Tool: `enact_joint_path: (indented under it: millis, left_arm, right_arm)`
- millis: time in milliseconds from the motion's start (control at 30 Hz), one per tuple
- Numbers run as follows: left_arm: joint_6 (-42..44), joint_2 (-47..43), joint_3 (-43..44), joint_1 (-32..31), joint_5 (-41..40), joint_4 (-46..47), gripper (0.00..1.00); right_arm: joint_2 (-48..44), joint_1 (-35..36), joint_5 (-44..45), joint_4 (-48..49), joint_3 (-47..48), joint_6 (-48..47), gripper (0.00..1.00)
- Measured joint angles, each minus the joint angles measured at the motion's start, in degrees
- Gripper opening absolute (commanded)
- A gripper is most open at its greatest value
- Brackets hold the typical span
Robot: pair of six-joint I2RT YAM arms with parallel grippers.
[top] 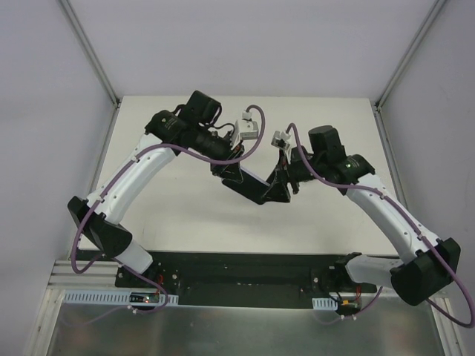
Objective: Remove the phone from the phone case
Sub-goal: Pick up the phone at the center of the board.
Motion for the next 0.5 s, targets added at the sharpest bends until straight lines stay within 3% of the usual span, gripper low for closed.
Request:
enact_joint_path:
  millis: [167, 267, 367, 433, 500]
  left_arm:
    - [-0.2, 0.4, 1.3, 0.0, 0.5, -0.4, 0.00]
    - [-0.3, 0.5, 1.8, 0.0, 1.6, -0.4, 0.00]
    - [-0.3, 0.5, 1.9, 0.0, 2.1, -0.5, 0.00]
    - [-0.3, 0.5, 1.9, 0.0, 2.2, -0.5, 0.00]
    - [-0.3, 0.5, 1.9, 0.0, 2.1, -0.5, 0.00]
  right_arm:
    - [0.9, 1.6, 0.6, 0.5, -1.4, -0.8, 0.68]
    - [1.4, 2.1, 0.7, 1.0, -1.8, -1.2, 0.61]
    - [1.9, 2.4, 0.8, 1.6, -2.0, -1.5, 0.45]
    - [2.2, 2.7, 0.7, 2.0, -2.0, -1.7, 0.29]
    - [2.3, 2.9, 0.6, 2.1, -2.0, -2.1, 0.06]
